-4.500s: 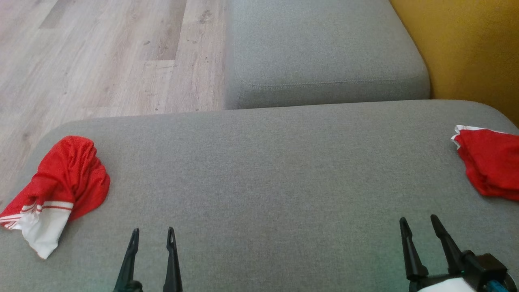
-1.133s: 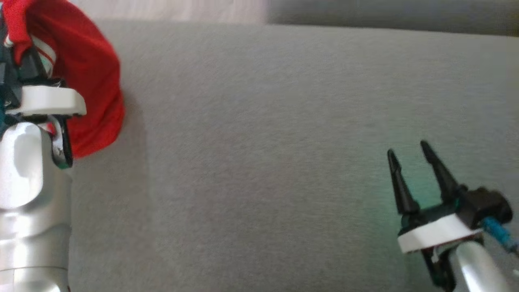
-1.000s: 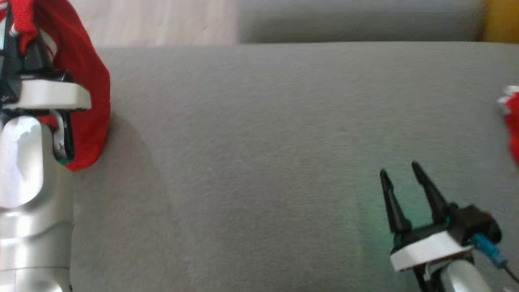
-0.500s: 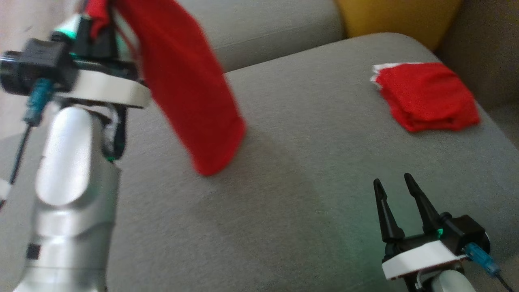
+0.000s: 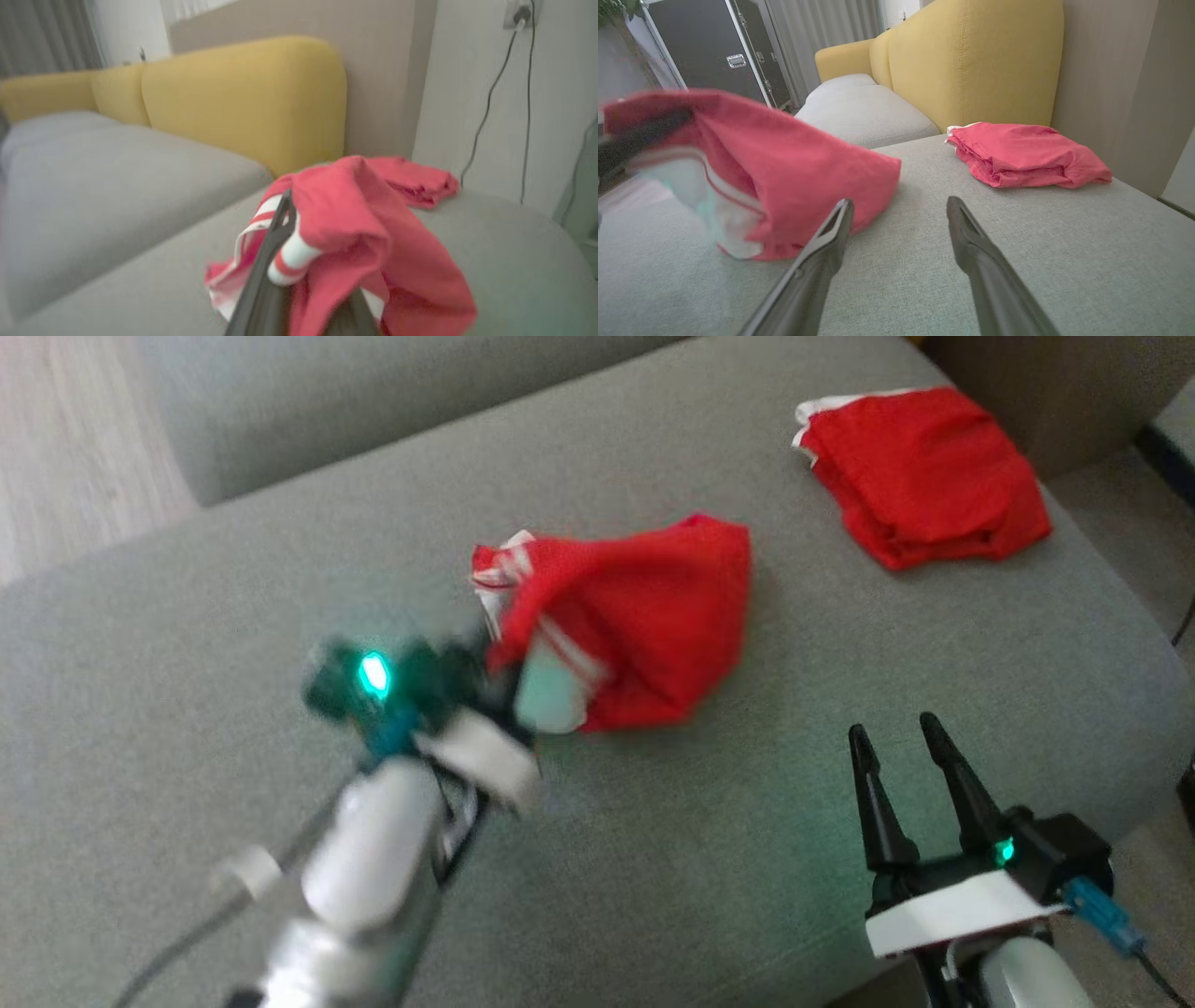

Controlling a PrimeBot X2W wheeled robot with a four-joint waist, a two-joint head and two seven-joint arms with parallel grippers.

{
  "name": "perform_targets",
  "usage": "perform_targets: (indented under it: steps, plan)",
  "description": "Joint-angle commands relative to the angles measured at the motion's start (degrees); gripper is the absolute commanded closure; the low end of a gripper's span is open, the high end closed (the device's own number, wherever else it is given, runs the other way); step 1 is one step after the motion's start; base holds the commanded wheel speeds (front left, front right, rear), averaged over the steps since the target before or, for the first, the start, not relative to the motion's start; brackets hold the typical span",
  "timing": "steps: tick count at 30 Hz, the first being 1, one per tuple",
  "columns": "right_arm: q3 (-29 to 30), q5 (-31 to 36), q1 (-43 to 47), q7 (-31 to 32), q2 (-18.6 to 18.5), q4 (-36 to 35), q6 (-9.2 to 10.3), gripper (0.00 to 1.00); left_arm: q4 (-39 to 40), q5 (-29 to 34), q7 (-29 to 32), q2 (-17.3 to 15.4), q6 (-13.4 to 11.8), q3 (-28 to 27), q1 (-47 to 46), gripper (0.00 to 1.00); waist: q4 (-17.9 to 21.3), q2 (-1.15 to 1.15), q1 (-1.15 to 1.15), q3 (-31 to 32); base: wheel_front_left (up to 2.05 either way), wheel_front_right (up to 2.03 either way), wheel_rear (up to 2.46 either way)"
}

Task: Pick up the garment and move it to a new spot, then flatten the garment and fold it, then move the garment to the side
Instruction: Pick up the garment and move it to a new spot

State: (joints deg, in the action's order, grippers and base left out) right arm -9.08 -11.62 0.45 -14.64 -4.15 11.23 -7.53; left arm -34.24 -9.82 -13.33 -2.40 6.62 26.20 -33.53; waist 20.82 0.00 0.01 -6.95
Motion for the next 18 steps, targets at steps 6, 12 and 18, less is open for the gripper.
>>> perform_targets:
  steps: [6, 12, 18]
  plan:
    - [-1.44, -0.16, -3.52, -0.36, 0.38, -1.96, 0.04, 0.00, 1.48, -7.04, -1.61, -0.51, 0.72, 9.23, 4.53, 0.00, -2.33, 0.00, -0.01, -3.08, 0.00, 0.00, 0.00]
    - [-0.20, 0.28, -1.82, -0.36, 0.43, -1.93, 0.04, 0.00, 10.87, -9.31, -1.65, -0.49, -2.29, 11.31, 11.46, 0.00, -6.29, 0.00, -0.01, 0.51, 0.00, 0.00, 0.00]
    - [1.17, 0.93, 1.88, -0.36, -0.48, -1.61, 0.04, 0.00, 18.86, -6.36, -1.66, -0.49, -9.19, 5.16, 22.53, 0.00, -10.94, 0.00, -0.01, 6.41, 0.00, 0.00, 0.00]
